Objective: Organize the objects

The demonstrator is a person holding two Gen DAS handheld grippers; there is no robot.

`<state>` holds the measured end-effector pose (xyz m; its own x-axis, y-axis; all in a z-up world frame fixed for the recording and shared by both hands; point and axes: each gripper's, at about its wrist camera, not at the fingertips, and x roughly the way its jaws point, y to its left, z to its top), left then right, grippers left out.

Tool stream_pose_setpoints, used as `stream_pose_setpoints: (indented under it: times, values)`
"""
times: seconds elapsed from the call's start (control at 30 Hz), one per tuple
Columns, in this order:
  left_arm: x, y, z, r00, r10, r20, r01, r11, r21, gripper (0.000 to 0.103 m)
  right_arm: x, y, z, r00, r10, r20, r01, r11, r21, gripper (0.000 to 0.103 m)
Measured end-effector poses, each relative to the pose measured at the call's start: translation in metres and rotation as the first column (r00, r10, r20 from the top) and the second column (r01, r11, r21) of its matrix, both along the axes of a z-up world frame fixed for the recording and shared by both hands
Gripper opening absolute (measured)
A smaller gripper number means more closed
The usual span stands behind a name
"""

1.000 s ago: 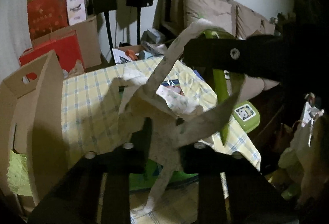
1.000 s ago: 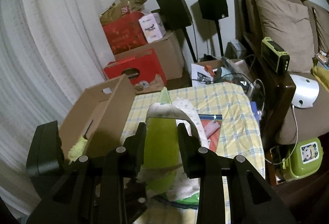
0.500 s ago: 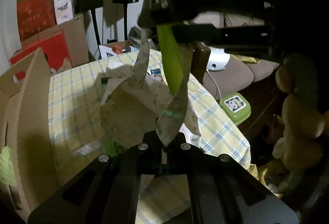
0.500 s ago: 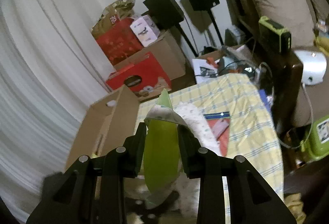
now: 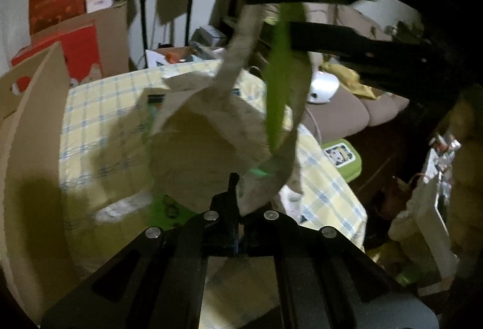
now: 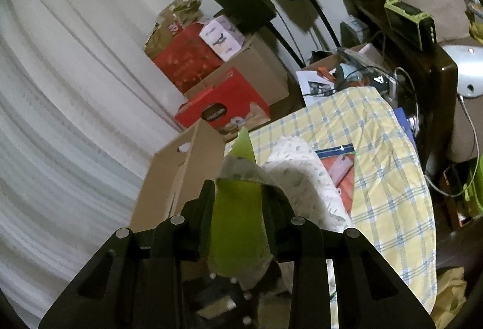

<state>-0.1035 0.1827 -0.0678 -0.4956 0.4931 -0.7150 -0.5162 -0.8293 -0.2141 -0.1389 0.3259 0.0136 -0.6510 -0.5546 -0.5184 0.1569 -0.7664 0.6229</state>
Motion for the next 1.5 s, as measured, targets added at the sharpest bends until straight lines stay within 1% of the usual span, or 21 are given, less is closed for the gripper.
stream_pose_setpoints:
  times: [0.13,0.27,0.33,0.47,0.57,0.63,0.7,0.77,0.83,1.0,1.2,1.33,1.5]
  values:
    - [0.000,0.003,-0.003,1.000,-0.005,0.011,0.005,1.000,0.000,0.002,0.001,0.002,-0.001,1.000,0.004,0.007,-0.003,1.000,-0.013,0.030]
    - [-0.004,-0.001,-0.008,0.999,0.002,0.042,-0.003,1.000,0.027,0.002,0.003,0.003,0.004,1.000,0.005,0.002,-0.005,1.000,-0.018,0.030]
    - [-0.002,-0.001,-0.008,0.999,-0.006,0.038,0.004,0.999,0.039,0.002,0.001,0.004,0.006,1.000,-0.007,0.003,0.007,1.000,-0.007,0.030]
    - [0.001,0.000,-0.004,1.000,-0.012,0.027,0.011,0.999,0.047,0.002,0.000,0.003,0.006,1.000,0.001,0.007,0.000,1.000,-0.020,0.030]
    - [-0.005,-0.005,-0.004,0.999,0.020,0.036,-0.021,0.999,0.045,0.002,0.002,0.001,0.006,1.000,0.024,0.011,-0.024,1.000,-0.019,0.030]
    - [-0.011,-0.012,-0.003,0.998,0.051,0.046,-0.053,0.997,0.050,0.001,0.007,-0.001,0.007,0.999,0.049,0.016,-0.049,0.999,0.005,0.030]
    - [-0.020,-0.023,0.000,0.995,0.083,0.061,-0.088,0.994,0.072,0.001,0.014,-0.003,0.007,0.997,0.079,0.023,-0.080,0.996,0.033,0.030]
    - [-0.027,-0.031,0.004,0.993,0.103,0.059,-0.108,0.990,0.086,0.001,0.019,-0.005,0.004,0.994,0.106,0.035,-0.107,0.994,0.038,0.030]
    - [-0.031,-0.036,0.008,0.992,0.113,0.052,-0.118,0.988,0.096,0.001,0.025,-0.008,0.001,0.989,0.137,0.049,-0.139,0.990,0.038,0.030]
    - [-0.038,-0.043,0.018,0.990,0.137,0.045,-0.141,0.983,0.114,0.001,0.039,-0.015,-0.014,0.979,0.176,0.100,-0.186,0.978,0.098,0.030]
    - [-0.046,-0.052,0.043,0.985,0.169,0.015,-0.170,0.975,0.143,0.001,0.047,-0.014,-0.028,0.975,0.179,0.130,-0.195,0.973,0.123,0.030]
    - [-0.052,-0.058,0.067,0.984,0.180,-0.011,-0.176,0.970,0.165,0.001,0.051,-0.008,-0.025,0.980,0.157,0.122,-0.173,0.976,0.133,0.030]
    - [-0.058,-0.069,0.109,0.978,0.190,-0.082,-0.173,0.968,0.180,0.001,0.050,0.000,-0.016,0.986,0.131,0.102,-0.143,0.982,0.127,0.030]
